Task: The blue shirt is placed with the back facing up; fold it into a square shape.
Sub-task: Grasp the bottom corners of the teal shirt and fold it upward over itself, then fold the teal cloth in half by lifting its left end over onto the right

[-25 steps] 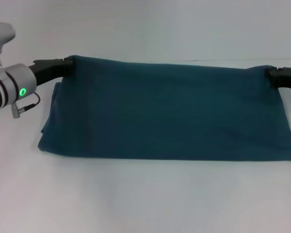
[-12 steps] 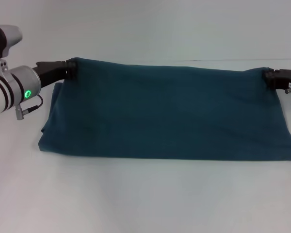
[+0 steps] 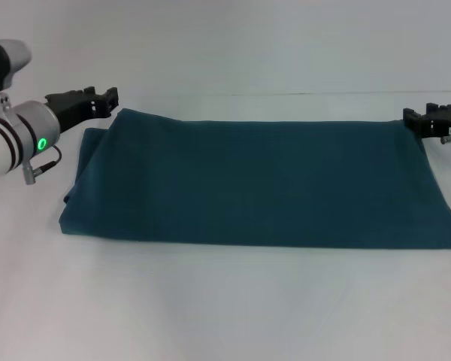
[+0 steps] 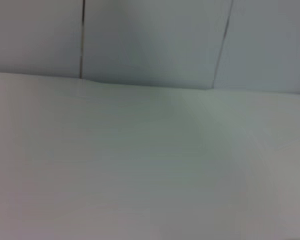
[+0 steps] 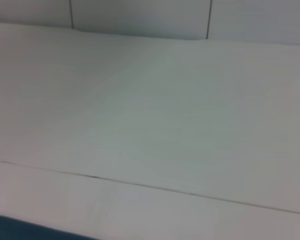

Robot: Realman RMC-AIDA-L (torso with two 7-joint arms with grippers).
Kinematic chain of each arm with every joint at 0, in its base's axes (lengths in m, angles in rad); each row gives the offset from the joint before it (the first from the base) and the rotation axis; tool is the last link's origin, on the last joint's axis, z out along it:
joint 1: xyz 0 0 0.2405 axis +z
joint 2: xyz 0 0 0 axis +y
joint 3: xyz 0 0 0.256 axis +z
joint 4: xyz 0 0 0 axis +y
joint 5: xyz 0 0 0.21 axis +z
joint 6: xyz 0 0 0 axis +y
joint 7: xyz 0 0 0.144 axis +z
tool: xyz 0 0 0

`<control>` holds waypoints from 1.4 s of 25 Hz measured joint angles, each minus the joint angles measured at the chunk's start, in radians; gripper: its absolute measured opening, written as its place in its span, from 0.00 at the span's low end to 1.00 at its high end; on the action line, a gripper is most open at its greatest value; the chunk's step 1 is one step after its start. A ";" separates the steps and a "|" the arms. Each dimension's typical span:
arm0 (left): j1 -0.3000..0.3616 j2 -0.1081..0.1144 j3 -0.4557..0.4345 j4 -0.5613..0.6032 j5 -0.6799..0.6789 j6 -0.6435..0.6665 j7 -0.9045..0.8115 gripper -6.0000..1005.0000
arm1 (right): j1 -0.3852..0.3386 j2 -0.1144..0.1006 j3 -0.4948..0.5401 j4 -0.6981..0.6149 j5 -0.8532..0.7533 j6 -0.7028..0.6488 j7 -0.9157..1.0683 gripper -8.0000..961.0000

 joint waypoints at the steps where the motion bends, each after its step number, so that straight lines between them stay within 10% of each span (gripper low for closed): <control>1: 0.004 0.000 0.000 0.006 -0.009 0.000 0.000 0.30 | -0.001 -0.002 0.000 -0.001 0.005 -0.002 0.002 0.27; 15: 0.192 0.014 0.101 0.193 -0.003 0.354 -0.224 0.76 | -0.130 -0.070 -0.099 -0.139 0.001 -0.386 0.336 0.81; 21: 0.307 0.000 0.245 0.331 -0.002 0.467 -0.332 0.87 | -0.198 -0.107 -0.183 -0.222 0.000 -0.584 0.538 0.81; 35: 0.429 0.001 0.237 0.469 0.100 0.677 -0.421 0.89 | -0.281 -0.171 -0.192 -0.371 -0.108 -0.846 0.811 0.80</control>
